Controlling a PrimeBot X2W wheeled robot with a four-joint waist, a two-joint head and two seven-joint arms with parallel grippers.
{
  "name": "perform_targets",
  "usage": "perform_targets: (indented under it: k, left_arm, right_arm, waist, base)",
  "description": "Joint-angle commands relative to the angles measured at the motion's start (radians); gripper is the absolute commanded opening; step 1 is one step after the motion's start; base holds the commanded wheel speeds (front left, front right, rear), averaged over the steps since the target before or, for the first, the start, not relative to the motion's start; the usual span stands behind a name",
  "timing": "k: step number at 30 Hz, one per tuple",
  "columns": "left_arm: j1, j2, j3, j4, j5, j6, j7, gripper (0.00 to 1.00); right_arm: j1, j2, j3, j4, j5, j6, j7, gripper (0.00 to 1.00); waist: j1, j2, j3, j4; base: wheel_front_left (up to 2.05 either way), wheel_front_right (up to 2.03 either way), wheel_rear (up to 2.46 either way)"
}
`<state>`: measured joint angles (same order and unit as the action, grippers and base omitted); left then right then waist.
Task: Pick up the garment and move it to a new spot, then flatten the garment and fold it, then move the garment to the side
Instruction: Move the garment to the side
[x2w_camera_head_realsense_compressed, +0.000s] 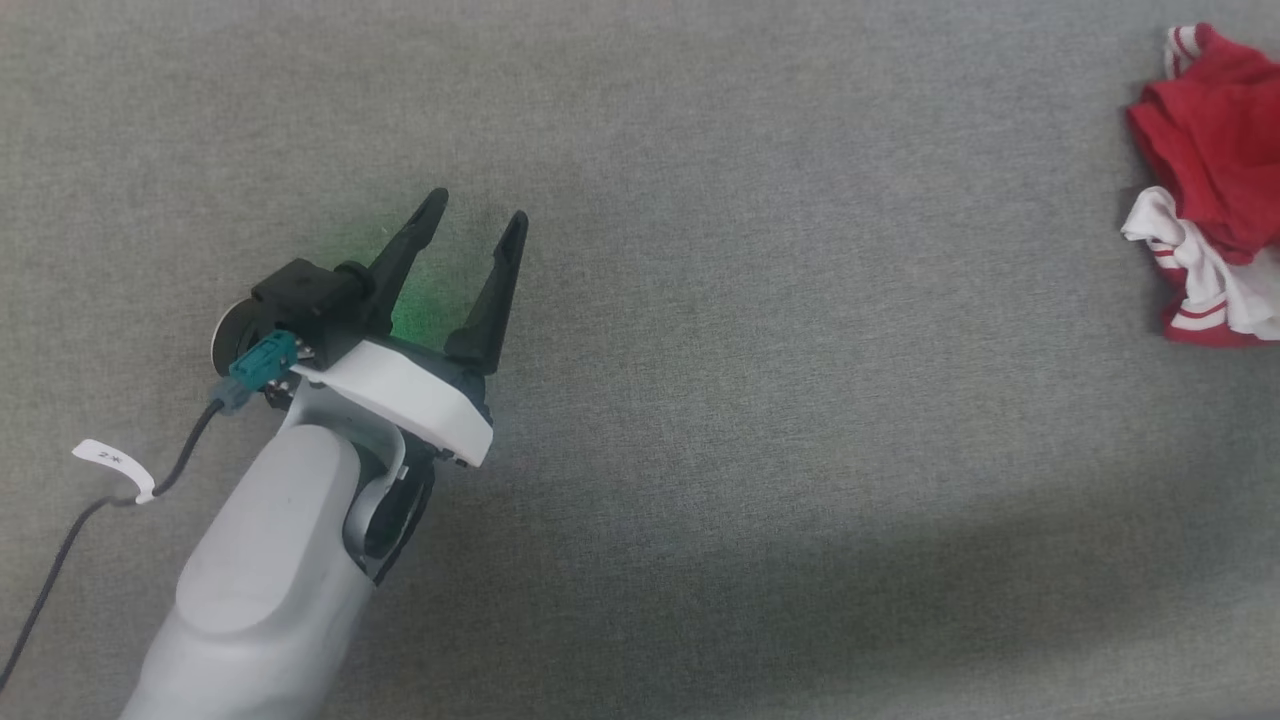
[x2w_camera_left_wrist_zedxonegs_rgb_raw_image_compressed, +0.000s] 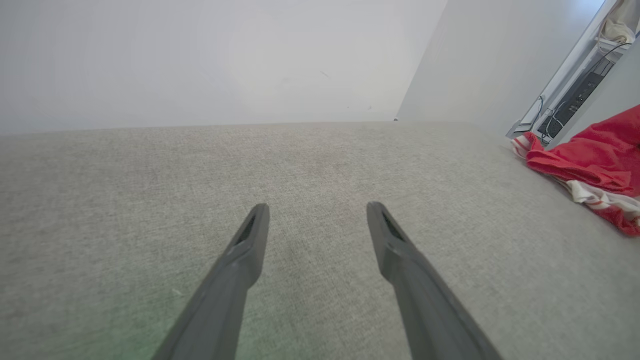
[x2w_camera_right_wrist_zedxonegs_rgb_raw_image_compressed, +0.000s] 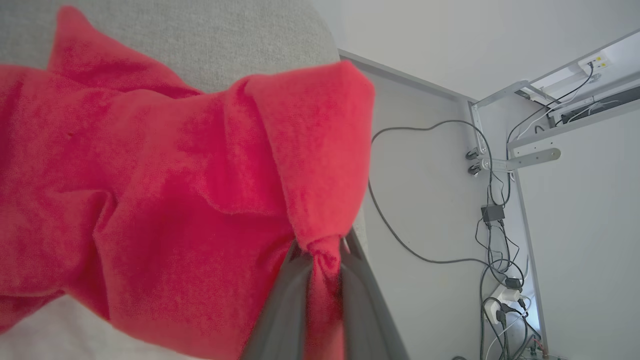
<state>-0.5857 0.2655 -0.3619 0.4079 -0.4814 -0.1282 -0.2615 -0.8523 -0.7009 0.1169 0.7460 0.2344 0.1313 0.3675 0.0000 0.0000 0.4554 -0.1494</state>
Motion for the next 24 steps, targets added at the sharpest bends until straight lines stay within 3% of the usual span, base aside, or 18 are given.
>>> perform_targets:
  k: [1, 10, 13, 14, 15, 16, 24]
  left_arm:
    - [-0.017, 0.003, -0.003, 0.001, -0.001, -0.003, -0.004, 1.0]
    - [-0.047, 0.001, -0.025, 0.011, -0.016, -0.003, -0.004, 1.0]
    - [-0.046, 0.002, -0.023, 0.012, -0.018, -0.003, -0.004, 1.0]
    - [-0.046, 0.002, -0.023, 0.012, -0.018, -0.003, -0.004, 1.0]
    - [-0.042, 0.001, -0.02, 0.012, -0.019, -0.003, -0.004, 1.0]
    - [-0.038, 0.001, -0.016, 0.01, -0.021, -0.003, -0.004, 1.0]
    - [0.009, 0.012, 0.029, 0.001, -0.026, -0.003, -0.004, 1.0]
  right_arm:
    - [-0.013, 0.011, 0.001, 0.018, -0.013, -0.001, -0.011, 0.0]
    - [-0.078, 0.056, -0.018, 0.172, -0.03, -0.001, -0.056, 0.0]
    - [-0.094, 0.062, -0.037, 0.222, -0.046, -0.001, -0.073, 0.45]
    - [-0.094, 0.062, -0.037, 0.222, -0.046, -0.001, -0.073, 0.45]
    - [-0.103, 0.062, -0.045, 0.235, -0.048, -0.001, -0.079, 0.8]
    - [-0.109, 0.061, -0.049, 0.247, -0.056, -0.001, -0.084, 1.0]
    - [-0.138, 0.075, -0.068, 0.285, -0.053, -0.001, -0.147, 1.0]
  waist:
    - [0.0, 0.0, 0.01, 0.002]
    - [0.0, 0.0, 0.029, 0.028]
    - [0.0, 0.0, 0.023, 0.041]
    - [0.0, 0.0, 0.023, 0.041]
    - [0.0, 0.0, 0.019, 0.044]
    - [0.0, 0.0, 0.015, 0.048]
    - [0.0, 0.0, -0.038, 0.064]
  base:
    - [0.0, 0.0, 0.0]
    - [0.0, 0.0, 0.0]
    - [0.0, 0.0, 0.0]
    - [0.0, 0.0, 0.0]
    - [0.0, 0.0, 0.0]
    - [0.0, 0.0, 0.0]
    - [0.0, 0.0, 0.0]
